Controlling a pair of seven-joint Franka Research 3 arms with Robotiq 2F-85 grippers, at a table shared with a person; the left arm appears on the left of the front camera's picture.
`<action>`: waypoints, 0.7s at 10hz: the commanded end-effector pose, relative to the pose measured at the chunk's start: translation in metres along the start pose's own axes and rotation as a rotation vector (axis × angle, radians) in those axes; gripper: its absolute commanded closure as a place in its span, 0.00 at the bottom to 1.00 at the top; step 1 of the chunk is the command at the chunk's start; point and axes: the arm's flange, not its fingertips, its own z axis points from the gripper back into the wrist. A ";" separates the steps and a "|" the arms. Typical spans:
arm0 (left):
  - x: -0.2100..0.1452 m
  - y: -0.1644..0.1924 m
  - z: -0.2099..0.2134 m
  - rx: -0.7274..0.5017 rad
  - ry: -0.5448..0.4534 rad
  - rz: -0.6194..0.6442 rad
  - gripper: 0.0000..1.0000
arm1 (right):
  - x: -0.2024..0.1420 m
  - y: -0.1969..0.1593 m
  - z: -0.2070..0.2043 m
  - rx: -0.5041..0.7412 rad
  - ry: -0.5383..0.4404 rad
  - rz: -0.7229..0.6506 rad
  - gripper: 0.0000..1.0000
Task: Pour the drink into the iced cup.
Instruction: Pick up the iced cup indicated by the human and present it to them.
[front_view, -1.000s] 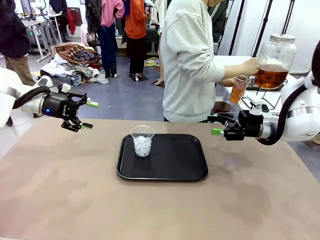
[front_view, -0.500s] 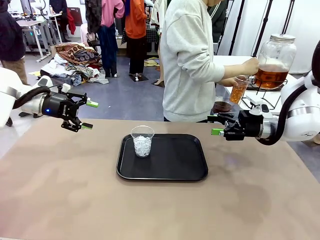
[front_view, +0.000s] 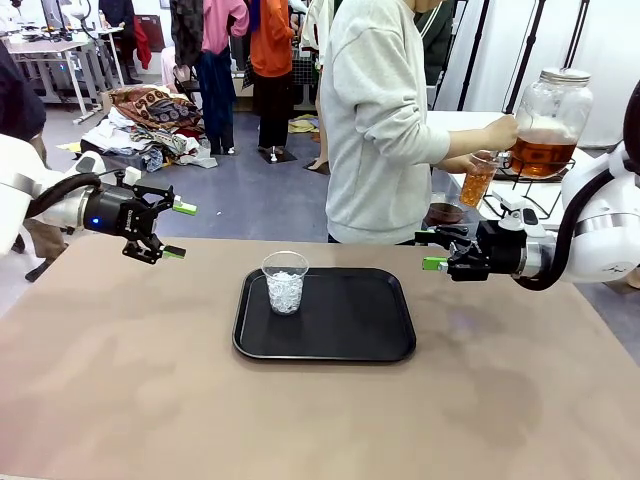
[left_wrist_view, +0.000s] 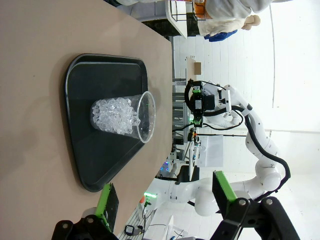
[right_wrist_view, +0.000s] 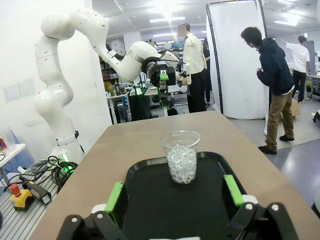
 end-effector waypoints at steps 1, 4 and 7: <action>0.000 -0.001 0.001 0.009 0.007 0.014 0.00 | 0.002 -0.001 0.000 -0.002 0.001 0.005 0.00; 0.000 -0.001 0.001 0.009 0.007 0.014 0.00 | 0.002 -0.001 0.000 -0.002 0.001 0.005 0.00; 0.000 -0.001 0.001 0.009 0.007 0.014 0.00 | 0.002 -0.001 0.000 -0.002 0.001 0.005 0.00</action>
